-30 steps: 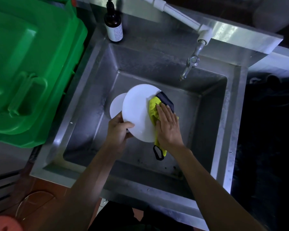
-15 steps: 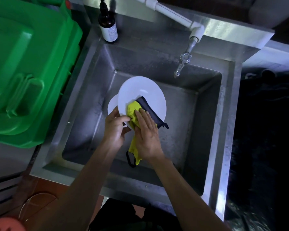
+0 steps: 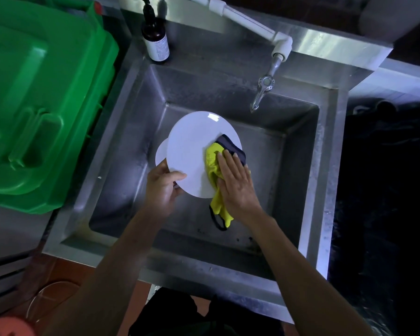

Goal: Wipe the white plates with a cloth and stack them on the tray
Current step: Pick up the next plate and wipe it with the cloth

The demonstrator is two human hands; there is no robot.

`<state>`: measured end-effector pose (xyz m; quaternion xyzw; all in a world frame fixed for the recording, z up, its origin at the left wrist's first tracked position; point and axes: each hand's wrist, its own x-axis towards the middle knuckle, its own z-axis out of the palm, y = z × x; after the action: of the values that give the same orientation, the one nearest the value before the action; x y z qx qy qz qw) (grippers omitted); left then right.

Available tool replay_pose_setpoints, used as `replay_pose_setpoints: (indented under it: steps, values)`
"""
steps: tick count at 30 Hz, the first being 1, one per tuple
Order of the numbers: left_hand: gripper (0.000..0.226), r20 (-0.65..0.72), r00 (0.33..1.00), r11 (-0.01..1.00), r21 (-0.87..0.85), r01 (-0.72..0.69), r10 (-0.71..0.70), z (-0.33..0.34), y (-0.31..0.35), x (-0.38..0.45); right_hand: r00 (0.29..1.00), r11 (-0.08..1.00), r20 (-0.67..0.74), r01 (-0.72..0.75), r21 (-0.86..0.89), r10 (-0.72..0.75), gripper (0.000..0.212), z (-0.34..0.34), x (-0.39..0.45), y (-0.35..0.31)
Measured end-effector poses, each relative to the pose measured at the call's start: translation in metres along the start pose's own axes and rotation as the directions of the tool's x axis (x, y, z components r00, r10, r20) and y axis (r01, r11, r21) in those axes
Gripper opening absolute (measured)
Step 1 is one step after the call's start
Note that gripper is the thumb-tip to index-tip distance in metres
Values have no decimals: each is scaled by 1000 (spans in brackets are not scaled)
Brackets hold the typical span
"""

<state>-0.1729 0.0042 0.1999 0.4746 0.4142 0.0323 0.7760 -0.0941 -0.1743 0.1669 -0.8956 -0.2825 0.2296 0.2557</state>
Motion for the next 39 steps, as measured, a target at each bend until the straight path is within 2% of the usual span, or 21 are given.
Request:
replay_pose_setpoints:
  steps: [7, 11, 16, 24, 28, 31, 39]
  values:
    - [41, 52, 998, 996, 85, 25, -30, -7, 2, 1, 999, 999, 9, 38, -20, -38, 55, -19, 31, 5]
    - [42, 157, 986, 990, 131, 43, -63, -6, 0, -2, 991, 991, 2, 131, -27, -131, 55, -25, 44, -4]
    - [48, 183, 978, 992, 97, 84, -100, -2, -5, -2, 955, 954, 18, 297, -31, -297, 53, -21, 47, -22]
    - [48, 239, 968, 995, 84, 59, -78, -7, 3, 0, 899, 898, 48, 437, -45, -435, 54, -12, 24, -38]
    - [47, 258, 960, 992, 84, 89, -108, -10, 3, -3, 897, 896, 41, 442, -31, -441, 66, -6, 13, -38]
    - [46, 253, 959, 990, 85, 110, -128, -8, 3, -5, 887, 883, 25, 462, -85, -462, 50, -4, 18, -34]
    - [49, 148, 982, 993, 51, 109, -115, -5, -3, -6, 929, 934, -110, 342, -102, -352, 54, -18, 60, -33]
